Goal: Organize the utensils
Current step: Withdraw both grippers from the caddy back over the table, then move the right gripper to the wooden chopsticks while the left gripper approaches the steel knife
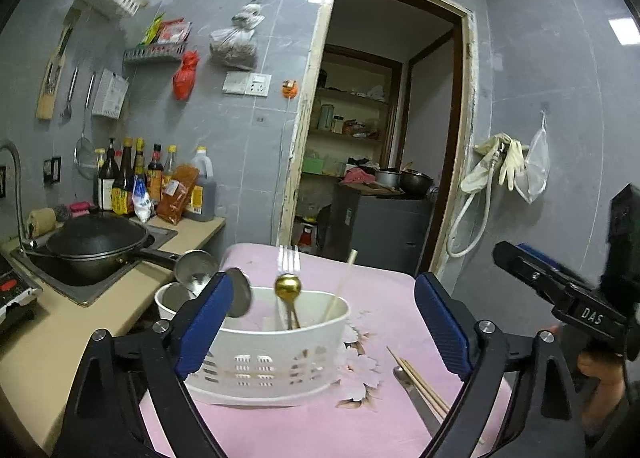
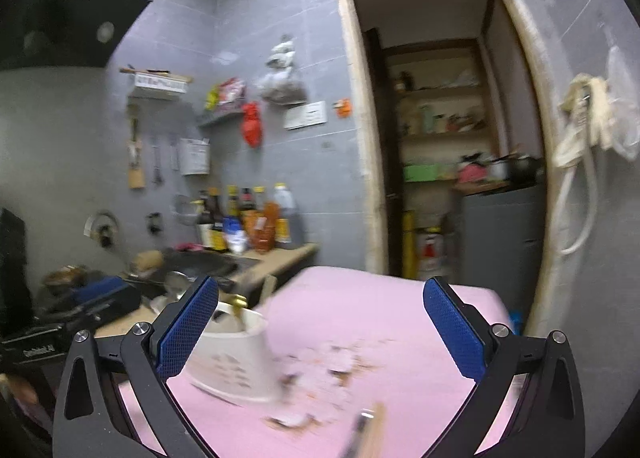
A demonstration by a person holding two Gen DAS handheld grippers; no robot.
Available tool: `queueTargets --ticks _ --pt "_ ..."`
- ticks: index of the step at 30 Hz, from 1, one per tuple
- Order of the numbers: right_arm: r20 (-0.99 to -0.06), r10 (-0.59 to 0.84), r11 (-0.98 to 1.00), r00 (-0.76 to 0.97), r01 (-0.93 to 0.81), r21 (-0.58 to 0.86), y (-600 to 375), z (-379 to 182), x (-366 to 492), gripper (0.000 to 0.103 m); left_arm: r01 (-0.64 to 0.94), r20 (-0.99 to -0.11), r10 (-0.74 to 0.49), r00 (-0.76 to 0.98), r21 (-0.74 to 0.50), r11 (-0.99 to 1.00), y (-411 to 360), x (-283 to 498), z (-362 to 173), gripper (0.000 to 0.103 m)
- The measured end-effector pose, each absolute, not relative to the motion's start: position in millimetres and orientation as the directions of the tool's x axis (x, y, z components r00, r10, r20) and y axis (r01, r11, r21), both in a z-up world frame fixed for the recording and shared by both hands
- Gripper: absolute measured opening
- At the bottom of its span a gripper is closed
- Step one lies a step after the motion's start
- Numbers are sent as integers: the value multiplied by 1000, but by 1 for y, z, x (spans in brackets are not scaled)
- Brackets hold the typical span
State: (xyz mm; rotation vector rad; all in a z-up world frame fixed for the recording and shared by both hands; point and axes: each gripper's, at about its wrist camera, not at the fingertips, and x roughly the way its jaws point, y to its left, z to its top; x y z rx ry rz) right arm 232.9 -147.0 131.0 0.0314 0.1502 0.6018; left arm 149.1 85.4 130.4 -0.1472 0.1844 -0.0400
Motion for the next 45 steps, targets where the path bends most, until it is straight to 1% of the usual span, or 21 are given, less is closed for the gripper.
queueTargets --ticks 6,9,12,20,23,25,27,28,30,31,33,34,35,36,37,38,39,41,43,45 --pt "-98 440 897 893 -442 -4 -178 113 209 103 7 -156 -21 988 -90 996 50 145 113 91" --pt "-103 403 914 909 -406 -6 -191 106 205 103 21 -182 -36 983 -85 996 39 148 103 93" --pt "-144 378 923 915 -384 -16 -201 96 208 103 50 -239 -68 968 -80 996 31 157 94 93" --pt "-316 348 927 883 -374 -25 -216 63 220 103 105 -390 -133 911 -92 990 14 179 66 93" --pt "-386 344 921 856 -388 -41 -213 50 224 102 115 -458 -147 877 -99 989 8 193 55 93" --pt "-426 353 912 833 -408 -43 -212 42 226 97 121 -501 -158 851 -105 987 5 200 48 93" --pt "-472 366 899 802 -436 -43 -209 34 228 83 137 -549 -179 817 -116 984 3 210 41 93" --pt "-493 370 893 787 -447 -44 -207 30 230 81 143 -569 -186 801 -121 982 3 214 39 93" --pt "-537 372 882 757 -469 -50 -202 22 231 70 151 -606 -197 771 -126 980 0 222 34 92" --pt "-563 375 873 737 -485 -54 -200 17 232 68 156 -623 -201 756 -127 980 -1 225 31 92" --pt "-596 373 862 711 -504 -62 -195 11 233 59 168 -656 -211 725 -129 977 -5 232 25 91" --pt "-606 372 858 703 -510 -66 -194 8 234 57 174 -671 -216 709 -131 976 -6 235 22 88" --pt "-620 367 852 693 -518 -75 -191 5 235 53 180 -685 -222 694 -133 975 -7 238 20 82" --pt "-633 361 847 685 -525 -85 -188 2 235 51 186 -698 -226 679 -134 973 -8 241 17 78" --pt "-642 358 842 678 -531 -91 -187 0 236 51 196 -714 -233 660 -136 971 -10 244 14 71" --pt "-653 357 837 667 -540 -94 -184 -3 237 51 206 -730 -240 640 -138 969 -13 247 11 67" --pt "-661 359 832 659 -546 -92 -183 -5 238 51 215 -743 -248 622 -143 966 -15 251 8 65" --pt "-680 363 823 637 -561 -86 -179 -8 239 50 232 -762 -265 590 -155 960 -19 256 4 55" --pt "-692 354 817 630 -568 -98 -176 -11 240 50 247 -779 -288 556 -176 953 -22 262 0 51" --pt "-696 349 814 628 -571 -106 -175 -12 240 50 252 -791 -303 532 -194 948 -24 266 -4 50"
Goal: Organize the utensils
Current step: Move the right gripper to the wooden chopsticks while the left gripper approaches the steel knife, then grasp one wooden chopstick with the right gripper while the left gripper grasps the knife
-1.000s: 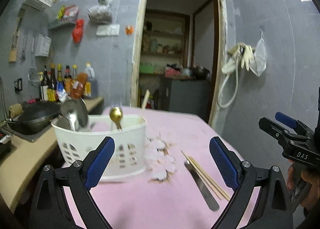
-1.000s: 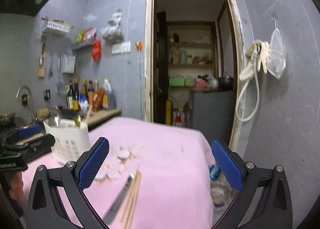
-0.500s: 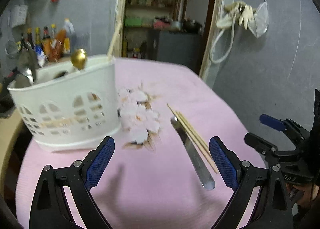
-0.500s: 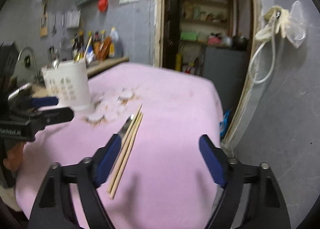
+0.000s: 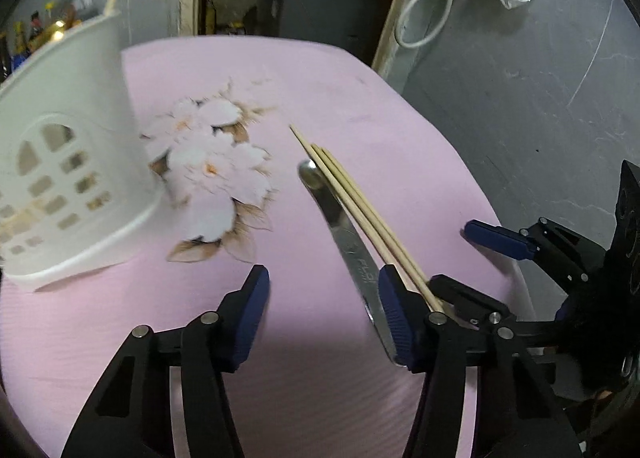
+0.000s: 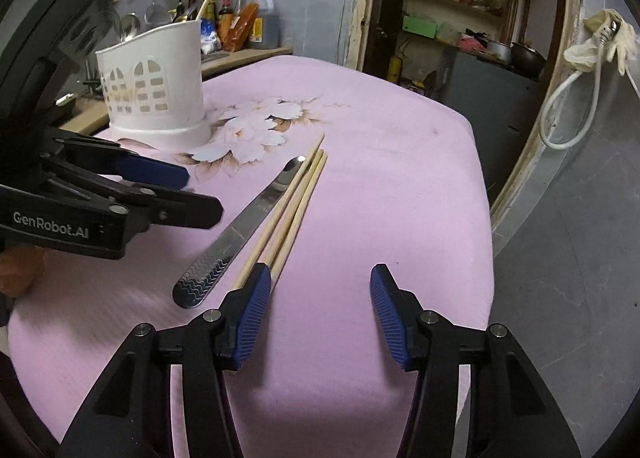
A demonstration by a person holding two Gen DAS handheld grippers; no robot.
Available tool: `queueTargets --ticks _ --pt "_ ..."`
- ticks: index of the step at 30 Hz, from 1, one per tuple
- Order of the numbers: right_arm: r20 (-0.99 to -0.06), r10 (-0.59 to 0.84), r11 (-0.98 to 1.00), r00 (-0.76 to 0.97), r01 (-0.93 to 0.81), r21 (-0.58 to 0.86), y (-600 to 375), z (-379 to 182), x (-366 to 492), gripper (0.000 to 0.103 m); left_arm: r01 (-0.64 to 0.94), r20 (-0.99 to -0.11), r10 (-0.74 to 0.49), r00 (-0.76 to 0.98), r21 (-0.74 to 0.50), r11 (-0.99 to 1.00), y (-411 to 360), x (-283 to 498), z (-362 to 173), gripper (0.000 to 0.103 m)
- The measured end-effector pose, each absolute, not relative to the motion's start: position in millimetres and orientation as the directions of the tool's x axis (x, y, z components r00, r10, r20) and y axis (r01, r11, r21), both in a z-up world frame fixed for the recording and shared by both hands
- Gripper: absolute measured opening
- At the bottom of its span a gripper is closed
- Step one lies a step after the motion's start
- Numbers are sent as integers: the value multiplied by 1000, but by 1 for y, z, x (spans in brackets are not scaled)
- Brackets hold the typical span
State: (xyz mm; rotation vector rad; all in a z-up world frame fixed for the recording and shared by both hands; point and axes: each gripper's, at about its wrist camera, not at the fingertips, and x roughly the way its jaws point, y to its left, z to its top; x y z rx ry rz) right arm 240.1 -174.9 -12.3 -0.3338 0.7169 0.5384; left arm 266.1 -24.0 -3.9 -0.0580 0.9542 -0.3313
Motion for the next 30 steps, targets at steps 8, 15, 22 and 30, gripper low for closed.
queueTargets --ticks 8,15,22,30 --pt "-707 333 811 624 -572 -122 -172 -13 242 50 267 -817 -317 481 -208 941 -30 277 -7 47" --pt "-717 351 810 602 -580 -90 -177 -13 237 50 275 -821 -317 475 -203 940 -31 278 -7 47" --pt "-717 305 791 627 -586 -176 -164 -19 239 48 277 -825 -313 470 -199 940 -33 278 -9 45" --pt "-687 292 831 665 -533 -163 -190 -18 240 5 296 -837 -282 469 -152 943 -40 278 -11 41"
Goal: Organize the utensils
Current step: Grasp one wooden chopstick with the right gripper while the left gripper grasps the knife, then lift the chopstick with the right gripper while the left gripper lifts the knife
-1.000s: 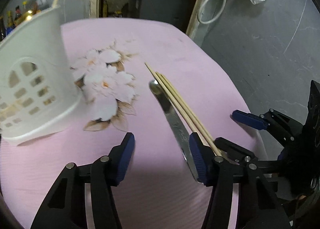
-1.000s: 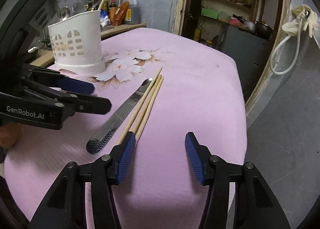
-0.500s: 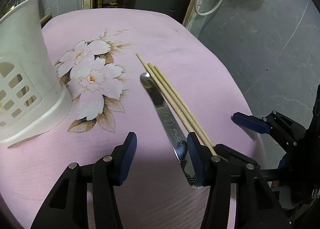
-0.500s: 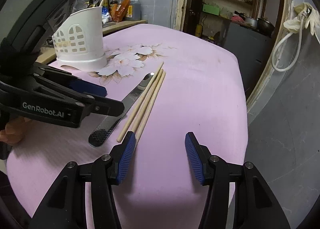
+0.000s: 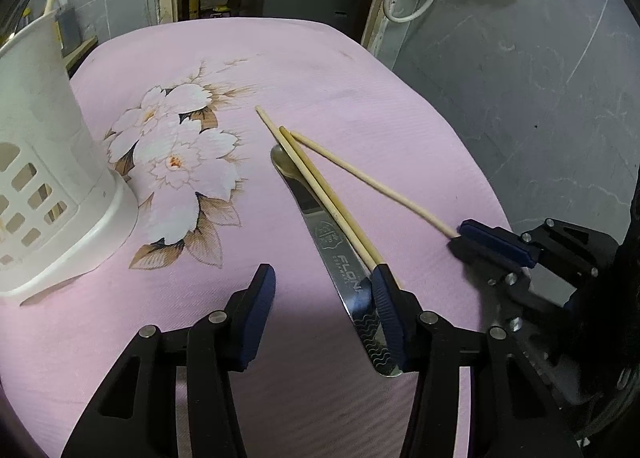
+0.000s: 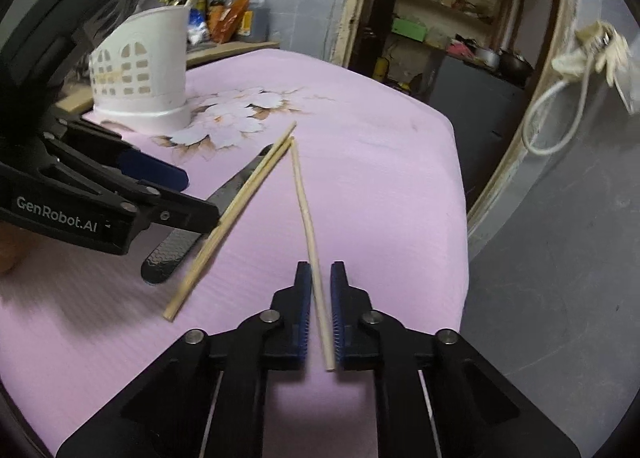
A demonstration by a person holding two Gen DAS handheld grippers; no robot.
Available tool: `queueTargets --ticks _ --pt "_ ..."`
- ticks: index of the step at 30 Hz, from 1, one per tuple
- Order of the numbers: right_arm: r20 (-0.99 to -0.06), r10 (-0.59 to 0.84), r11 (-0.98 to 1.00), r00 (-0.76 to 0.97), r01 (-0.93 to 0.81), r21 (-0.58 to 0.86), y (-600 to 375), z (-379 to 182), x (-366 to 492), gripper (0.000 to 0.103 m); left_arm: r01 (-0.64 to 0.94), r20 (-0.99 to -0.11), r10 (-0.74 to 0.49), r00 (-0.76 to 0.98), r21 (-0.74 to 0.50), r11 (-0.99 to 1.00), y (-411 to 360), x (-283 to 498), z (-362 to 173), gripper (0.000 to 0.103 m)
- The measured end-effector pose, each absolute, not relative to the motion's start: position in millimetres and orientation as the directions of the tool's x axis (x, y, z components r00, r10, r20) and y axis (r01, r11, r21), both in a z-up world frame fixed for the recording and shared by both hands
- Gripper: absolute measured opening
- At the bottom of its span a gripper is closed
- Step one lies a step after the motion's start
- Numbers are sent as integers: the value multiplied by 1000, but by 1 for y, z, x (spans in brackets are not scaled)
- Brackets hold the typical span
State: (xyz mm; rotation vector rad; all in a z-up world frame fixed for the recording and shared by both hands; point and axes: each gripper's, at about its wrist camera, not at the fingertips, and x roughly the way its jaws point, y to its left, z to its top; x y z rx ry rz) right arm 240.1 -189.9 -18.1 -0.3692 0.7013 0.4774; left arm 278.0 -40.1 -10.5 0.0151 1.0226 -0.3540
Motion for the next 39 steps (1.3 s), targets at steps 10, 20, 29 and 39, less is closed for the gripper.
queueTargets --ticks 10,20,29,39 --pt "-668 348 858 658 -511 -57 -202 -17 243 2 347 -855 -253 453 -92 933 -57 276 -15 29" --pt "-675 343 859 653 -509 -56 -199 -18 238 2 311 -864 -190 467 -41 950 -53 289 -17 19" --pt "-701 347 852 623 -522 -41 -210 -17 215 4 285 -858 -201 472 -68 956 -1 262 -9 15" --pt "-748 345 794 567 -601 -89 -181 -12 261 21 359 -871 -147 469 35 933 -15 255 -3 24"
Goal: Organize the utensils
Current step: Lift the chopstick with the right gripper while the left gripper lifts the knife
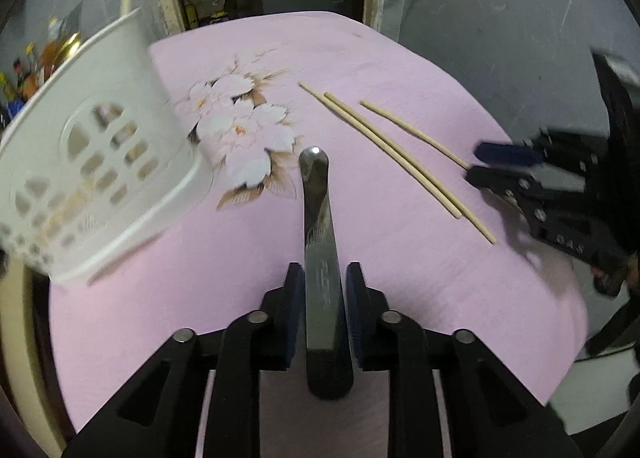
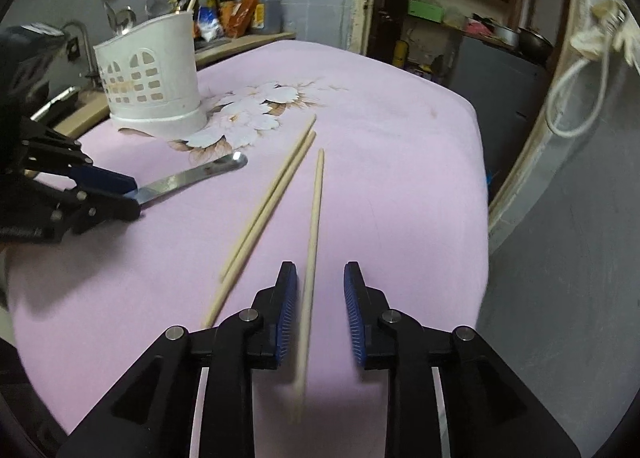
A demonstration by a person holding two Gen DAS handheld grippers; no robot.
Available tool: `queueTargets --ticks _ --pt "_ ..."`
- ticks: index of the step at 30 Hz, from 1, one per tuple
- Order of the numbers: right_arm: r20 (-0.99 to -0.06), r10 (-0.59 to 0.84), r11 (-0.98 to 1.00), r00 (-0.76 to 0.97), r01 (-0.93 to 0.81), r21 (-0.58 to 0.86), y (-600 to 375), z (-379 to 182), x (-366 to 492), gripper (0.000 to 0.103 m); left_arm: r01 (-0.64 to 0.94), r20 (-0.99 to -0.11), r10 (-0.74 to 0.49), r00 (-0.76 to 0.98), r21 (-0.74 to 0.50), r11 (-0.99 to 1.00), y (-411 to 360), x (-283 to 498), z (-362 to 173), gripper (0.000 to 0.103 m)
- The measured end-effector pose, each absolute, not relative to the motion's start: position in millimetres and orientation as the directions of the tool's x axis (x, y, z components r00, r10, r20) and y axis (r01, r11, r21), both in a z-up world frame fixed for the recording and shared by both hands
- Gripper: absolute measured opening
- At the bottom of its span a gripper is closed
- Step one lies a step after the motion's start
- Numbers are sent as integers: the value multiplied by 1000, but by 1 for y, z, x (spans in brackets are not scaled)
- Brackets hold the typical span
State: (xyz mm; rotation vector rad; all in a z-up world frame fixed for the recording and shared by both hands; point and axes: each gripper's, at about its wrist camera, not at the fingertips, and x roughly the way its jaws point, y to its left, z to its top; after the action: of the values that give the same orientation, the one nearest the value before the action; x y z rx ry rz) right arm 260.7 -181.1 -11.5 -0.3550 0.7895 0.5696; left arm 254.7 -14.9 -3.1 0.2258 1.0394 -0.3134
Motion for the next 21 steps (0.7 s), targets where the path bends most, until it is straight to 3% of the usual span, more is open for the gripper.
queueTargets --ticks 2,11,13,14,15,21 --pt "-756 337 785 561 -611 -102 -176 -13 272 22 368 -869 -116 482 81 926 -19 253 -5 35" --pt "-809 335 722 484 -683 -109 -145 -17 308 23 460 -892 -9 452 224 859 -44 291 -17 35" --pt "-817 325 710 475 -693 -120 -140 -19 310 21 484 -899 -19 438 218 848 -45 295 -18 28" --pt "-824 328 706 462 -699 -111 -138 -19 311 16 495 -906 -39 421 194 847 -43 296 -19 19" --pt "-830 338 704 443 -705 -90 -138 -19 313 10 500 -913 -60 403 165 850 -42 297 -18 17" --pt "-851 380 737 363 -674 42 -146 -15 328 3 462 -897 -117 426 105 881 -25 289 -16 13"
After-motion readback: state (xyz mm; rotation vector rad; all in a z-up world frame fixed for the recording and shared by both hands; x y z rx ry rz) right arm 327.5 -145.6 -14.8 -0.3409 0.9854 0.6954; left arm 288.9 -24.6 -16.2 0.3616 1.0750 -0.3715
